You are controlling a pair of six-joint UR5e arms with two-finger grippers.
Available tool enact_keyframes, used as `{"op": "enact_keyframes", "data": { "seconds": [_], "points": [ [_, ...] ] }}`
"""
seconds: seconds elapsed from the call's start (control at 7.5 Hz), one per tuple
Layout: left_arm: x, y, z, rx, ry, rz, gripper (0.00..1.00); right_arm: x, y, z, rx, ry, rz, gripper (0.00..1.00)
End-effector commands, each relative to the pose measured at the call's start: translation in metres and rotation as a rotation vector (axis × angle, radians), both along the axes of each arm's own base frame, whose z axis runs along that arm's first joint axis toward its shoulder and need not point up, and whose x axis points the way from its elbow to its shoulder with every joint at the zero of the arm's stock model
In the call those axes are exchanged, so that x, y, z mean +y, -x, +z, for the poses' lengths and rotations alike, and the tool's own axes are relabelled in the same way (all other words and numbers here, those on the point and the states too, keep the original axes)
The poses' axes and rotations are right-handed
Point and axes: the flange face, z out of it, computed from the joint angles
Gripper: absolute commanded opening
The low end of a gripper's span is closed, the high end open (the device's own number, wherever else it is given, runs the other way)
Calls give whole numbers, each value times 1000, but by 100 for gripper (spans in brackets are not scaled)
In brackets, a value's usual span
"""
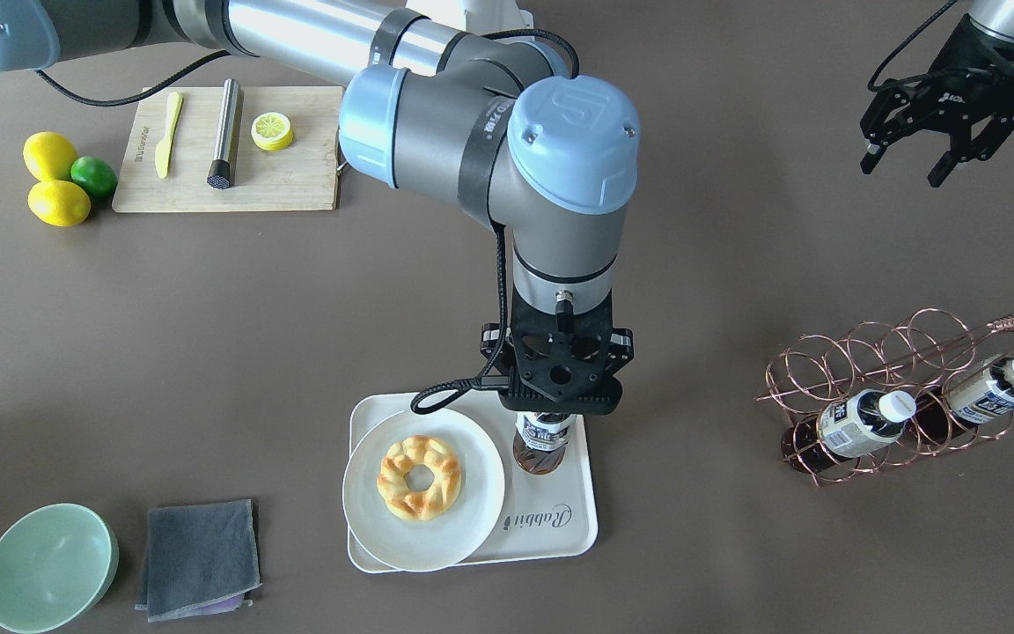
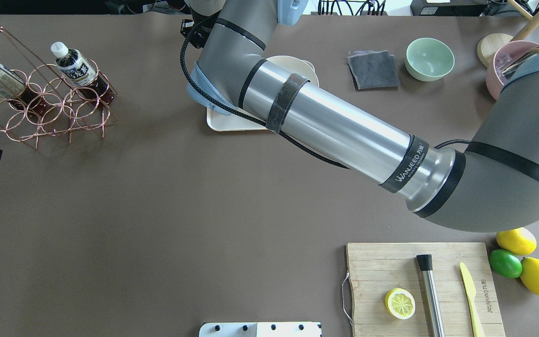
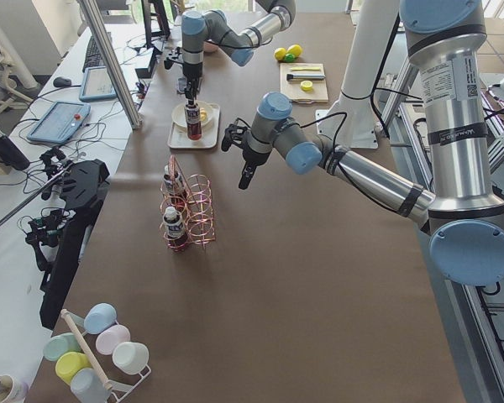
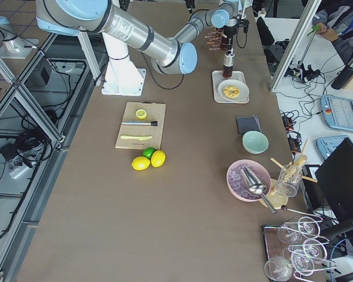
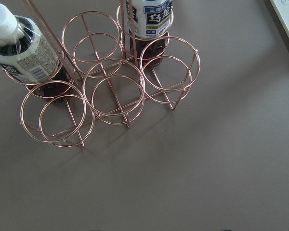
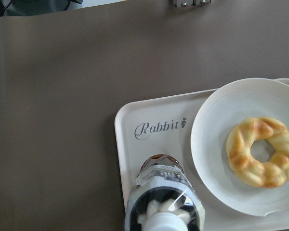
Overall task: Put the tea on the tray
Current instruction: 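Lift the bottle with the right gripper and lower it onto the tray beside the plate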
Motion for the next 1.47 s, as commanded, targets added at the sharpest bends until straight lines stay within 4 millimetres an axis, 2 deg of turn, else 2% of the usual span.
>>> {"op": "enact_keyframes", "data": {
  "seconds": [0.0, 0.13, 0.27, 0.53, 0.67, 0.8, 0.93, 1.07, 1.2, 1.33],
  "points": [
    [-1, 4, -2, 3, -4, -10, 87, -16, 17, 14, 8, 4, -8, 0],
    [-2, 3, -1, 2, -1, -10, 87, -15, 17, 13, 8, -1, -11, 17],
    [-3, 3, 0, 2, -1, -10, 87, -16, 18, 14, 16, -18, -28, 99],
    [-4, 2, 3, -1, 4, -10, 87, -16, 16, 12, 20, -52, -58, 100],
    [-6, 0, 5, -2, 8, -7, 87, -17, -4, -1, -10, -43, -80, 100],
    [-4, 0, 5, 5, 14, 1, 87, -14, -41, -12, -9, -17, -115, 100],
    [-3, 1, 3, 25, 24, 17, 87, 20, -80, 19, 9, -38, -153, 100],
    [-6, 14, 7, 41, 48, 6, 87, 38, -137, 75, -5, -41, -155, 100],
    [-12, 32, 21, 17, 12, 29, 87, 58, -206, 141, 4, -91, -210, 100],
    [-20, 67, 43, -51, -29, 37, 87, 84, -276, 203, 47, -151, -244, 100]
  ]
}}
